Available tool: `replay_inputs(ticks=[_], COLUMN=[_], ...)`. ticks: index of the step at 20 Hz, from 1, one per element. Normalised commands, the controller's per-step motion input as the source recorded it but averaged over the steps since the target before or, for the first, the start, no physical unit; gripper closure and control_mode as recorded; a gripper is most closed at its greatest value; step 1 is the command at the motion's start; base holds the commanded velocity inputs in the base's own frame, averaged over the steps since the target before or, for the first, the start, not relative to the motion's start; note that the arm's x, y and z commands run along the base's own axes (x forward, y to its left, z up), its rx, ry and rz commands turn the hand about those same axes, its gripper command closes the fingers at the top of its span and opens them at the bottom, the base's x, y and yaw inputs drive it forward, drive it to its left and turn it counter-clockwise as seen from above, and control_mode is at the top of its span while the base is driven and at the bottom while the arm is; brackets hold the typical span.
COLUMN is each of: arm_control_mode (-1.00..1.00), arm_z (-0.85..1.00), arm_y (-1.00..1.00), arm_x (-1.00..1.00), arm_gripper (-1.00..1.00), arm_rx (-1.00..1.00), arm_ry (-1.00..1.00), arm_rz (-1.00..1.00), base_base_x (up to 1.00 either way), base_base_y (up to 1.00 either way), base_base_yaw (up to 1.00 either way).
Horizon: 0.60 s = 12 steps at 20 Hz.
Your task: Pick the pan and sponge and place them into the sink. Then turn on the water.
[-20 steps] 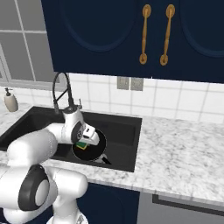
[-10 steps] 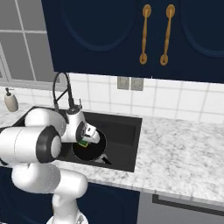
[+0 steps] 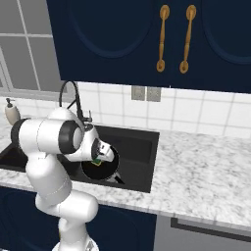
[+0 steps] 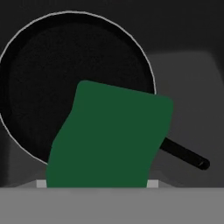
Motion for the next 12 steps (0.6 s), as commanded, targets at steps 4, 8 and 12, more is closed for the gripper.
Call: replay_inputs(ticks=[4,8,12], arm_control_mode=[-1.0,-1.0,-1.0], arm_z=[-0.34,-0.35,-0.28], arm_y=[0.01,0.04,0.06], arm_x=[0.14,0.13,0.24], arm_gripper=[1.0,1.0,1.0], arm_rx=[0.0,0.0,0.0], arm_ry=[-0.02,-0.03,-0.01], arm_rz=[0.01,0.01,0.0], base_base_x=[0.0,0.0,0.0], base_base_y=[0.0,0.0,0.0], base_base_yaw=[0.0,0.0,0.0])
